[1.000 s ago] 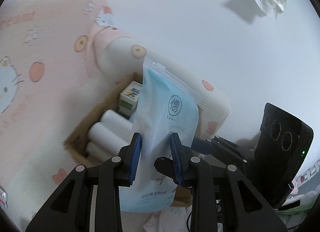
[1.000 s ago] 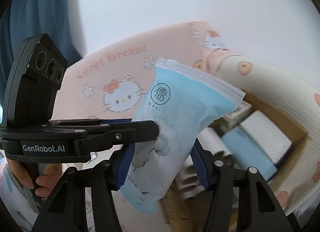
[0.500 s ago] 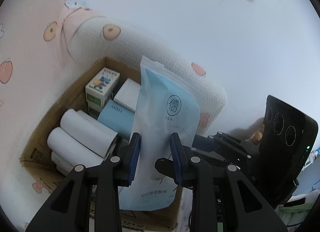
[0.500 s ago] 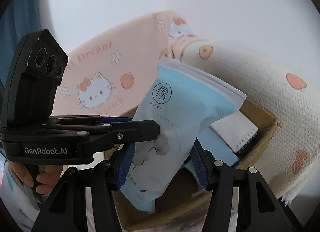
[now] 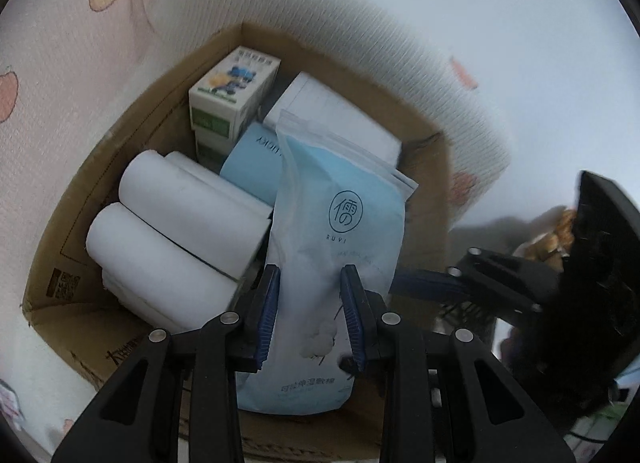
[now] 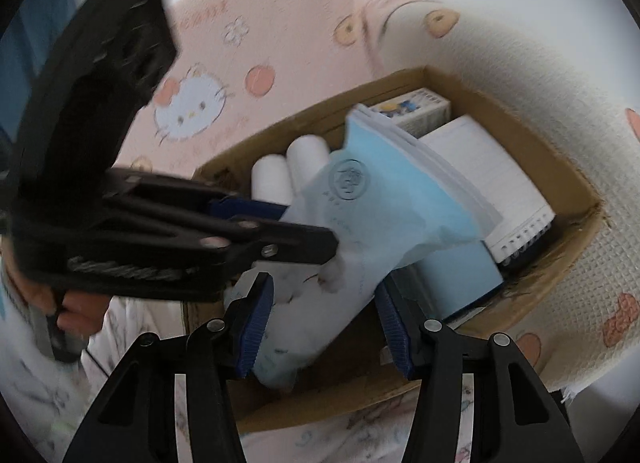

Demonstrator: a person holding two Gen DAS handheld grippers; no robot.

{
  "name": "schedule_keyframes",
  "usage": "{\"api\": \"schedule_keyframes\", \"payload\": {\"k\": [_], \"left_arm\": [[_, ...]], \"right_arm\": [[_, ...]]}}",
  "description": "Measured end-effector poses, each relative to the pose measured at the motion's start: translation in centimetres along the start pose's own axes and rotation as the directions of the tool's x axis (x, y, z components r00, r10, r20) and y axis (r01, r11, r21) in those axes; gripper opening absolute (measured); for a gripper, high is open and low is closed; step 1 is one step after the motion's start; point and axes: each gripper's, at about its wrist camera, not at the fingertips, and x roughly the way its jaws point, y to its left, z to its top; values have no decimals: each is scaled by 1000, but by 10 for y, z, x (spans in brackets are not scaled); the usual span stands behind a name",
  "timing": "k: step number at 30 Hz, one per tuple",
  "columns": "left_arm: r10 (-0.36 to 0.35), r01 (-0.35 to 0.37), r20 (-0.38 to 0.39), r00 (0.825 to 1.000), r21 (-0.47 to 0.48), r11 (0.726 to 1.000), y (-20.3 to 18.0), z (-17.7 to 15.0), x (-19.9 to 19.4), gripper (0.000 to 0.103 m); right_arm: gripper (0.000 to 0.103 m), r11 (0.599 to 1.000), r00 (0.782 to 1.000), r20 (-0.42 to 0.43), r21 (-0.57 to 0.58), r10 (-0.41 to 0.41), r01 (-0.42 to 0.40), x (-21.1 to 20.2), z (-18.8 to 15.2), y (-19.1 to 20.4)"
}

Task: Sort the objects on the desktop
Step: 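Carry the wipes pack in the left gripper over the cardboard box, then lower the wipes pack into the box beside the tubes and open the left gripper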

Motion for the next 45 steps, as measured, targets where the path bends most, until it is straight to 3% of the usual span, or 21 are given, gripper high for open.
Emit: {"api": "schedule_keyframes", "payload": {"k": [5,10,14,16,21,26,28,30,32,39,45], "left_arm": [[11,-10,-94,996,17,1000,-4,4,26,33],[46,-42,-141,989,31,999,-6,1,46,33],[13,-17,-146,989,-23,1000,1,-1,47,38],[16,-21,-128,992,-39,999,3,-1,43,44],[-8,5,-53,999,-57,998,0,1,31,51],[-14,12,-14,1000,-114,993,-1,5,33,54],[-7,6,-3,1000,-142,990,-3,8,37,51],[68,-68,-6,998,-142,987,-6,10,43,26],[116,-119,-25,993,-145,982,-6,7,51,18],[143,-159,-101,985,-167,973,0,2,79,16],[188,-217,-186,964,-146,965,-3,9,108,16]], "right_arm": [[50,997,997,-50,-42,63,-65,5,3,6],[50,993,992,-122,-115,-25,11,13,3,7],[52,995,986,-160,-96,-52,37,14,2,-10],[52,998,988,-157,-61,-2,-8,11,4,-18],[53,999,989,-149,-25,20,-24,-2,12,-26],[55,993,986,-144,-92,-83,70,-13,21,-24],[50,991,983,-152,-99,-101,86,-16,21,-28],[31,988,979,-160,-105,-130,114,-20,19,-35],[31,983,971,-162,-77,-175,164,-26,16,-46],[29,976,966,-138,-10,-218,219,-44,21,-62],[29,980,973,-126,33,-192,197,-47,31,-68]]}}
